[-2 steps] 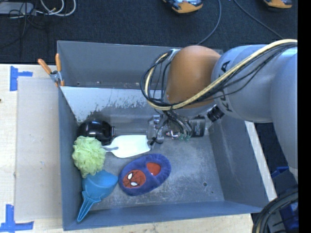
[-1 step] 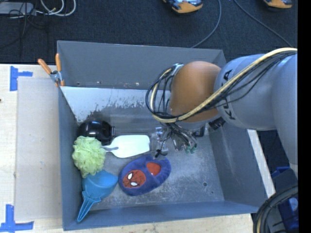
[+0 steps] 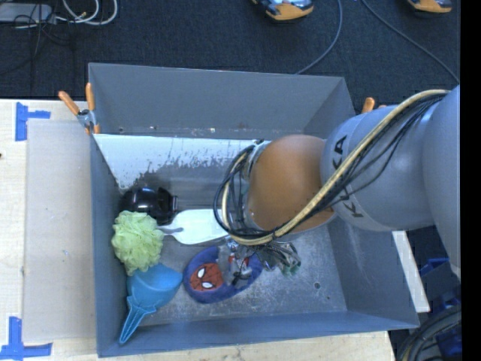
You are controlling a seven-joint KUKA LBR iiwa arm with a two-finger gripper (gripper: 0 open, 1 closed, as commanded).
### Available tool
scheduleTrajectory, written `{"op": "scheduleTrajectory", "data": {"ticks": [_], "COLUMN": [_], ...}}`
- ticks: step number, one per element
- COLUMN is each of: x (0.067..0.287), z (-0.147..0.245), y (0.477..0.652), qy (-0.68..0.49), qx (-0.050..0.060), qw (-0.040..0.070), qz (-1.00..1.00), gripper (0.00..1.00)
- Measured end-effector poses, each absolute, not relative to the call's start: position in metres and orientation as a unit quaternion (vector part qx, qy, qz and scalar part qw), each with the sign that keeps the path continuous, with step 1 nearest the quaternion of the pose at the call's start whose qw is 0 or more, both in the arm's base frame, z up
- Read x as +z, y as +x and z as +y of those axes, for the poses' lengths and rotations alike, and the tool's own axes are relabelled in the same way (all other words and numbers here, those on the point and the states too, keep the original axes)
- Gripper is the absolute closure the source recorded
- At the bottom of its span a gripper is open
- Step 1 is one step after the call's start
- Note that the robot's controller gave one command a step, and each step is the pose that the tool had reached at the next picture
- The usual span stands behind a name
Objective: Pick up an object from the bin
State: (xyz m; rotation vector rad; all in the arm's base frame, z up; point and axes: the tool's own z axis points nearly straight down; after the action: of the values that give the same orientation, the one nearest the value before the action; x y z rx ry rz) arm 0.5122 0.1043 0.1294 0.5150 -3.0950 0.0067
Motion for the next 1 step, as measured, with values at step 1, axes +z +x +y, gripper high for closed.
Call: {"op": "scheduleTrajectory", "data": {"ticks": [1], "x": [0.1296], "z": [0.1034], "y": [0.5131], "qy": [0.163], "qx": [0.002], "qw": [0.001], "qz": [-0.987], "gripper": [0.0]}}
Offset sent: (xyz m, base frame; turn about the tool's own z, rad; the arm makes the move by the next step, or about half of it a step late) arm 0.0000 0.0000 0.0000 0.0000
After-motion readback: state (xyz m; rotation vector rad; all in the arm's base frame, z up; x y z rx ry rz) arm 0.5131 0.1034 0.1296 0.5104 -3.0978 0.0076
